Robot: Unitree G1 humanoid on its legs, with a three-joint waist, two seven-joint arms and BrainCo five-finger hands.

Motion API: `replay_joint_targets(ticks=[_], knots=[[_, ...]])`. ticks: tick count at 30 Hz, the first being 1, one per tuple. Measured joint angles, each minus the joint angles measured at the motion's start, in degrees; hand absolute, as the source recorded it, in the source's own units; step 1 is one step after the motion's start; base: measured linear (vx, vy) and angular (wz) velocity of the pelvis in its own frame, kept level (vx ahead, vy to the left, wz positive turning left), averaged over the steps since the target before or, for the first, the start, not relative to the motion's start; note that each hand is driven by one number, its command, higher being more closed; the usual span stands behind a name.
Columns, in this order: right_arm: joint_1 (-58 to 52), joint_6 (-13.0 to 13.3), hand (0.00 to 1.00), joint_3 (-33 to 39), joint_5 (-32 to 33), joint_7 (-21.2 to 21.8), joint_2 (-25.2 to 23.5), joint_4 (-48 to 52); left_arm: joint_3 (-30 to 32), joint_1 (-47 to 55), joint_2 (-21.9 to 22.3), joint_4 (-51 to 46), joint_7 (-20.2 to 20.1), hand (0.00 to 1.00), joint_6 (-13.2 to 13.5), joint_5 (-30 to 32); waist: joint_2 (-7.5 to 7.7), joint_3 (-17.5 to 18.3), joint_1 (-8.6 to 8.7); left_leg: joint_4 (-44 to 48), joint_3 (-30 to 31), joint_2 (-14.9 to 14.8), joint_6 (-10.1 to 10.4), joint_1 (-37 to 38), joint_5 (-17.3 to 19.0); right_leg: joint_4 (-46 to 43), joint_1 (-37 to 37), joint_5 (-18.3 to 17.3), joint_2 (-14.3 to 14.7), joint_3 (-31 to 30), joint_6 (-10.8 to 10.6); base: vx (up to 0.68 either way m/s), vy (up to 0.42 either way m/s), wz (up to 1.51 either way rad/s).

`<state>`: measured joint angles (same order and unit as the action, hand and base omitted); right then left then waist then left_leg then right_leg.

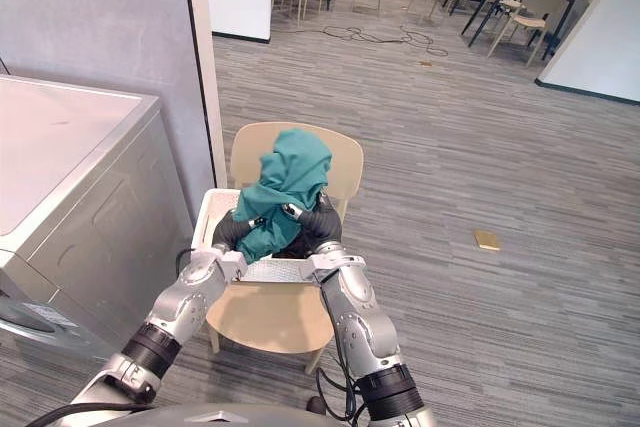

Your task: Pick up the laundry basket with both hands and put the clothes into the washing machine.

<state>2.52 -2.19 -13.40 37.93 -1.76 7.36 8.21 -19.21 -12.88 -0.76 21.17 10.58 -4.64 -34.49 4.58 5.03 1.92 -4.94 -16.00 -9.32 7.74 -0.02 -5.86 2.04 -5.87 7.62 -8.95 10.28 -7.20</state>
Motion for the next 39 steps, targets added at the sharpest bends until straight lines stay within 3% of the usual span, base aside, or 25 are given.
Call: replay_joint_targets(ticks=[8, 15, 21, 29, 39], knots=[[-4.74, 0.04, 0.0, 0.23, 0.14, 3.25, -0.04, 4.66, 3.58, 5.03, 0.26, -0.29, 1.53, 1.0, 0.25, -4.2, 2.4, 0.11, -0.83, 0.0, 0.24, -0.37, 0.59, -0.48, 0.44, -0.05, -0.16, -0.21, 0.3, 0.11, -0.19, 0.0, 0.0, 0.02], [-10.67, 0.04, 0.0, 1.13, 1.34, 4.51, -0.05, 4.61, 11.2, 6.16, 0.5, -5.66, 3.37, 1.0, 2.97, -8.22, 3.85, -0.28, -0.62, 0.02, -0.73, -0.38, 0.38, 0.26, 0.52, -0.59, -0.27, -0.22, 0.37, -0.52, -0.31, 0.0, 0.0, -0.04], [-13.85, 0.1, 0.0, 9.81, 2.33, 4.8, -0.22, 4.62, 20.51, 6.49, 0.91, -9.63, 6.15, 1.0, 5.48, -9.29, 4.32, -0.92, -0.3, 0.02, -1.57, -0.35, 0.41, 1.03, 1.16, -0.64, -0.17, -0.47, 0.45, -1.61, -0.55, 0.01, -0.001, -0.09], [-15.9, 0.04, 0.0, 17.58, 2.09, 3.44, -2.5, 4.51, 30.02, 6.91, 0.87, -14.07, 8.14, 1.0, 9.38, -10.45, 4.02, -1.28, 0.22, 0.03, -1.87, -0.34, 0.51, 2.12, 1.41, -0.73, 0.6, -0.31, 0.5, -1.73, -0.26, 0.0, -0.001, -0.01], [-15.93, -0.87, 0.0, 23.1, 1.79, 1.14, -4.84, 3.97, 32.8, 12.4, 2.0, -18.96, 7.75, 1.0, 9.36, -10.44, 2.51, -2.33, 0.21, 0.01, -1.15, -0.33, 0.5, 3.01, 1.68, -1.0, 2.03, -1.71, 0.3, -0.55, -0.23, 0.0, -0.004, 0.04]])
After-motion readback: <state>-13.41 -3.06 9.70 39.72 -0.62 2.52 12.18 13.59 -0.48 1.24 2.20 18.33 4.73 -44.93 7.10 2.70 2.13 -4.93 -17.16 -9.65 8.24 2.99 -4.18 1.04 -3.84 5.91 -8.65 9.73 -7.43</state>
